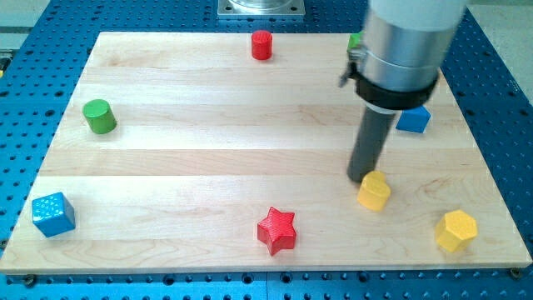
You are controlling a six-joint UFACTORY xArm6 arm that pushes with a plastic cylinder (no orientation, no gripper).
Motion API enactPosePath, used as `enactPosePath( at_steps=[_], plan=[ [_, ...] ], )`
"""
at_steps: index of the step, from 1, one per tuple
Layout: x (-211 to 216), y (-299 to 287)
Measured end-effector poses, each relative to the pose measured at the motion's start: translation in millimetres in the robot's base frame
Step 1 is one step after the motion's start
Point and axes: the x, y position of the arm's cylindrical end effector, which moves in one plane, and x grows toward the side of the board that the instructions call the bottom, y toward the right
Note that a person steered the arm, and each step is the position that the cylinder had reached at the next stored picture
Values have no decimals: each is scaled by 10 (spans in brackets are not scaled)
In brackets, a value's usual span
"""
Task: Slide the heart close to the hexagon
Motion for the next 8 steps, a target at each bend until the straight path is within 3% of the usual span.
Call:
enactPosePath(
  at_steps=[1,3,4,6,7,8],
  plan=[
    [-304,-429],
    [-771,-429],
    [-754,-429],
    [-263,230],
    [-84,67],
    [122,313]
  ],
)
